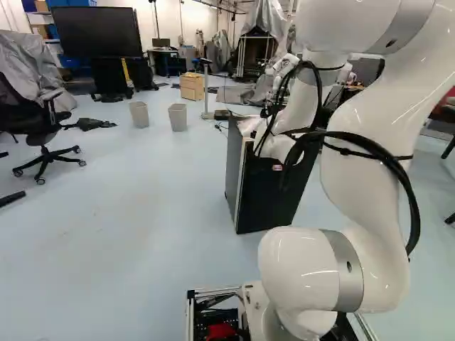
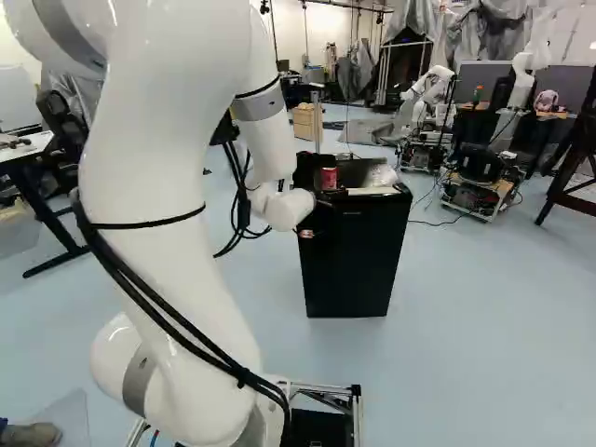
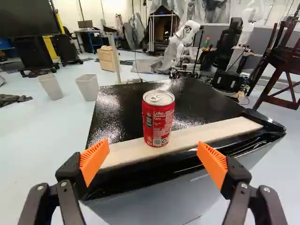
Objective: Grab a drink from the fridge
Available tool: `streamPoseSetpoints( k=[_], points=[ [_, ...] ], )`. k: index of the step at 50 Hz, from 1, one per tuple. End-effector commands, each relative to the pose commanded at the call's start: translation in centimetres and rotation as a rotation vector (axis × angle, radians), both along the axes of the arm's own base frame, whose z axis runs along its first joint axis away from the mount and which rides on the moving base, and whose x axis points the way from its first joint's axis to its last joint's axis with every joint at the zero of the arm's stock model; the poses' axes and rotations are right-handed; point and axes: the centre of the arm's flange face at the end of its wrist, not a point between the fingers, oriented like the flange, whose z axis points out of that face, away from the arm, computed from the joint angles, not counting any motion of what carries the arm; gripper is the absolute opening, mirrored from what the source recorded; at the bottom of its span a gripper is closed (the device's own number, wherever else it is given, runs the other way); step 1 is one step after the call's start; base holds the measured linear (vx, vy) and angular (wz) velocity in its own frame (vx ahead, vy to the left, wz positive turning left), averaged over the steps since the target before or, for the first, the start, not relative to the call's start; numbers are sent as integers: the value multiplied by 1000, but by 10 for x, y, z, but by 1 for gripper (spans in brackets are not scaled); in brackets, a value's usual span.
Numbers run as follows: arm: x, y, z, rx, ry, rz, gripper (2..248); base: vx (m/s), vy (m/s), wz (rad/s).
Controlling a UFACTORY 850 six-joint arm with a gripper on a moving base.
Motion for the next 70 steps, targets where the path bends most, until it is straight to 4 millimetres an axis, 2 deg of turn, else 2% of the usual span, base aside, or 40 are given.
streamPoseSetpoints(
  k=[30,55,56,60,61,65,66,70],
  points=[
    [45,-1,-1,-9,-81,-7,247,0,0,0],
    [51,-11,-2,-11,-86,-21,245,0,0,0],
    [51,-11,-2,-11,-86,-21,213,0,0,0],
    [51,-11,-2,-11,-86,-21,213,0,0,0],
    [51,-11,-2,-11,-86,-21,175,0,0,0],
    [51,-11,-2,-11,-86,-21,175,0,0,0],
    [51,-11,-2,-11,-86,-21,138,0,0,0],
    [51,-11,-2,-11,-86,-21,138,0,0,0]
  ],
)
